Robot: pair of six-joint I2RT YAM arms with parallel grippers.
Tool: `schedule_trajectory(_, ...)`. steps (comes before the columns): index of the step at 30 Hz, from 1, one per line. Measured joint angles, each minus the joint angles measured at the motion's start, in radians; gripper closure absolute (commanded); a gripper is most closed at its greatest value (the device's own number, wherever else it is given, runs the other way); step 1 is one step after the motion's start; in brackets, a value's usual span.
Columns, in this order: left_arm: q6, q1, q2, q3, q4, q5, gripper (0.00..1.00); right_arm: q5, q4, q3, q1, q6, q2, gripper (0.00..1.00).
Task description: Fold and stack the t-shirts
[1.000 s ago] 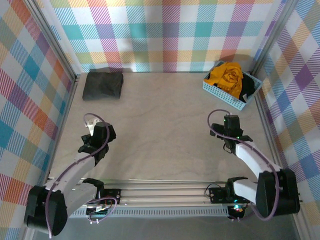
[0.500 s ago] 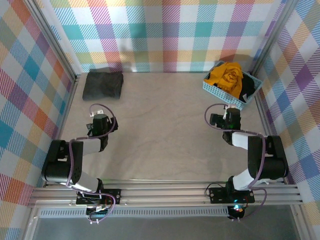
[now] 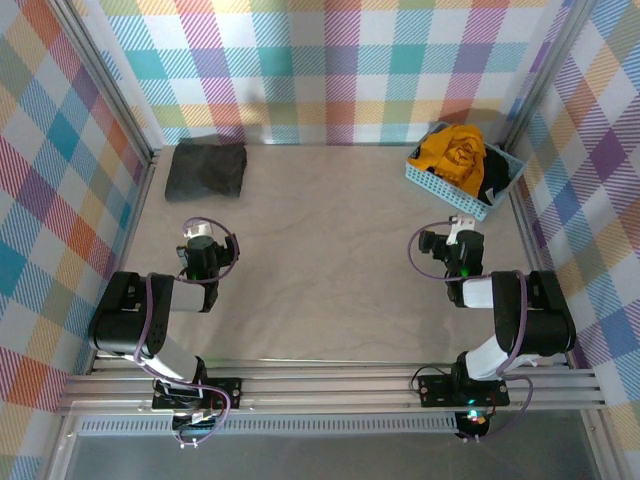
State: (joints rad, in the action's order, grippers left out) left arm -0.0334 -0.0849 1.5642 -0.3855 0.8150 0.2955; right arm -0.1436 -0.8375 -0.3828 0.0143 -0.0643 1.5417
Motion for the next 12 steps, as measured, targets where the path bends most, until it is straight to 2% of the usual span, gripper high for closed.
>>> schedule_trajectory(12,0.001,-0.005,0.0,0.0,0.0,0.0,0.0,0.086,0.008,-0.006,0.0,0.029,0.0,0.0)
